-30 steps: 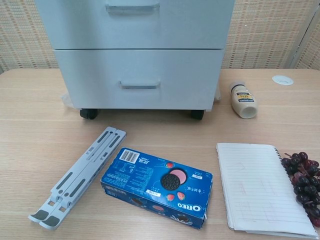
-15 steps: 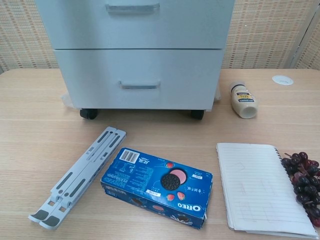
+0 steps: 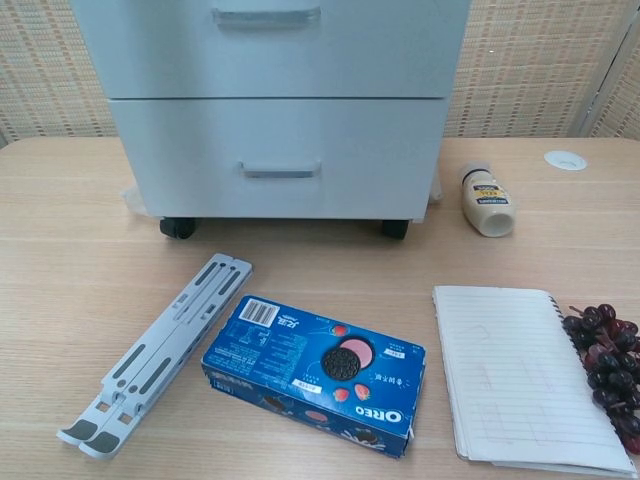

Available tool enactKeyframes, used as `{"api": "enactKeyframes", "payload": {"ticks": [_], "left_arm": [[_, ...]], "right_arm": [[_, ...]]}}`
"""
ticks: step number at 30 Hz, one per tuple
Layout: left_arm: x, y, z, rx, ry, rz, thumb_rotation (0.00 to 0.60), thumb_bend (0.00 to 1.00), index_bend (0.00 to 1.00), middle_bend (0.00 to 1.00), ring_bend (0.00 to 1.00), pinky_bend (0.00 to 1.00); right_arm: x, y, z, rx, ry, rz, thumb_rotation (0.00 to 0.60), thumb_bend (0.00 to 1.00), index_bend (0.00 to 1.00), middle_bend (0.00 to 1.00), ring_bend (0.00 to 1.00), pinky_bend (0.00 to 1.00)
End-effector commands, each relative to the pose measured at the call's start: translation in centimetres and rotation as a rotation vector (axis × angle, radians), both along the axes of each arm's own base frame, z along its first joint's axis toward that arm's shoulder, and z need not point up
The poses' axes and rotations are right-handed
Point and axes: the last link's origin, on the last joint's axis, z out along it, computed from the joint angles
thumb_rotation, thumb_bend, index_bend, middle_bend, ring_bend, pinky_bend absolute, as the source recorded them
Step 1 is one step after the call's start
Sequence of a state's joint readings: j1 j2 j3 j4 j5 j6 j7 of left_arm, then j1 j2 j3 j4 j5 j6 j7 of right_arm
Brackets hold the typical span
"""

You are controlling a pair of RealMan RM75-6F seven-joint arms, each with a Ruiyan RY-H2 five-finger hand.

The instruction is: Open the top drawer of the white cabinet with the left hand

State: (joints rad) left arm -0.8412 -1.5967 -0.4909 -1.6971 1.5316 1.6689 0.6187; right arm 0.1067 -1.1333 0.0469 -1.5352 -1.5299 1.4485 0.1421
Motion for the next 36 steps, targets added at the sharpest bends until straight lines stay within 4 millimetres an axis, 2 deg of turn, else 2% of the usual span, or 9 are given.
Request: {"api": "enactKeyframes", "payload": {"ticks": [1, 36], "left_arm": [[0.0, -0.1, 0.0, -0.003, 0.001, 0.000, 0.600, 0.32, 0.60, 1.00, 0.99, 1.00], [-0.7, -1.8, 0.8, -0.014, -0.019, -0.030, 0.600, 0.32, 0.60, 1.00, 0.99, 1.00]], "right_arm": [[0.0, 0.0, 0.0, 0.000, -0.001, -0.001, 0.600, 0.32, 0.14, 0.20, 0.11, 0.15], [0.6, -0.3, -0.3, 0.006, 0.001, 0.013, 0.600, 0.32, 0.14, 0.20, 0.11, 0.15]]}}
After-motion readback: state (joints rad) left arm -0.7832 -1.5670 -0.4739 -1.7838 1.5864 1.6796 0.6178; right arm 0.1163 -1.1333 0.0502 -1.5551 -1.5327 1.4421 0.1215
